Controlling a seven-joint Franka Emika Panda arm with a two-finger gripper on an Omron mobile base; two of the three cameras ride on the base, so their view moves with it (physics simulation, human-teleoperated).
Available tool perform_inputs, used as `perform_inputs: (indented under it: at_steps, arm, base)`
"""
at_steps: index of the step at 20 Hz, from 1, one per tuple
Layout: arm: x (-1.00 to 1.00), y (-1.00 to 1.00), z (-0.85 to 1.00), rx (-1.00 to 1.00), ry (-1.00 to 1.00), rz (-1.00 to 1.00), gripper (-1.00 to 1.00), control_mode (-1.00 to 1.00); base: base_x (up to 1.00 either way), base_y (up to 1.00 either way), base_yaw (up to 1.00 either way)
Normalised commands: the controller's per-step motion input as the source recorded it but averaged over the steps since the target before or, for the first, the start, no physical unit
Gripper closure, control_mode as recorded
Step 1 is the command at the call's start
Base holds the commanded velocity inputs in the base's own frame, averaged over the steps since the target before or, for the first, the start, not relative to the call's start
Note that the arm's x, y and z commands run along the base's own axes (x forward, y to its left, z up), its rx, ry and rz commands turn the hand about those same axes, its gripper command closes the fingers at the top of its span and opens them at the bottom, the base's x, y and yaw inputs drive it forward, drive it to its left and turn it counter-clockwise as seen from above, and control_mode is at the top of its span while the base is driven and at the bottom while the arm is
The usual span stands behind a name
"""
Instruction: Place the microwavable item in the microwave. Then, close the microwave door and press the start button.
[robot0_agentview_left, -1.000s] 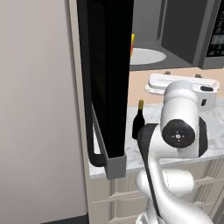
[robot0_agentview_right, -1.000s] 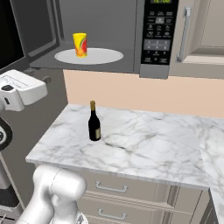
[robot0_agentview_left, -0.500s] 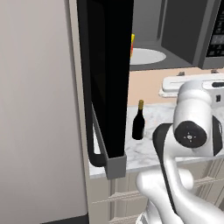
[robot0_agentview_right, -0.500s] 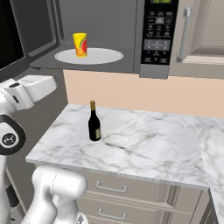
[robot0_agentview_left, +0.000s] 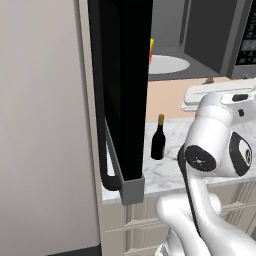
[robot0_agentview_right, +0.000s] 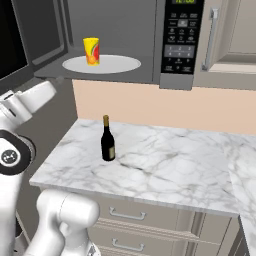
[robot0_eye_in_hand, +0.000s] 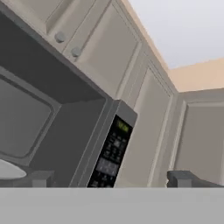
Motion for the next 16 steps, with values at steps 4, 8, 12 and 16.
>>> perform_inputs:
  at_steps: [4,8,12,16]
  arm:
    - [-0.01,-0.14,-0.73,-0.34,-0.27,-0.13,-1.00,-1.00]
    - [-0.01,-0.01,-0.77,-0.31,-0.31,-0.14,-1.00,-1.00]
    - [-0.18,0.00,-0.81,-0.27,-0.28,-0.13,-1.00,-1.00]
    - [-0.46,0.00,-0.72,-0.19,-0.20,-0.09,-1.00,-1.00]
  base:
    - [0.00,0.00,0.00]
    - [0.00,0.00,0.00]
    - [0.00,0.00,0.00]
    - [0.00,0.00,0.00]
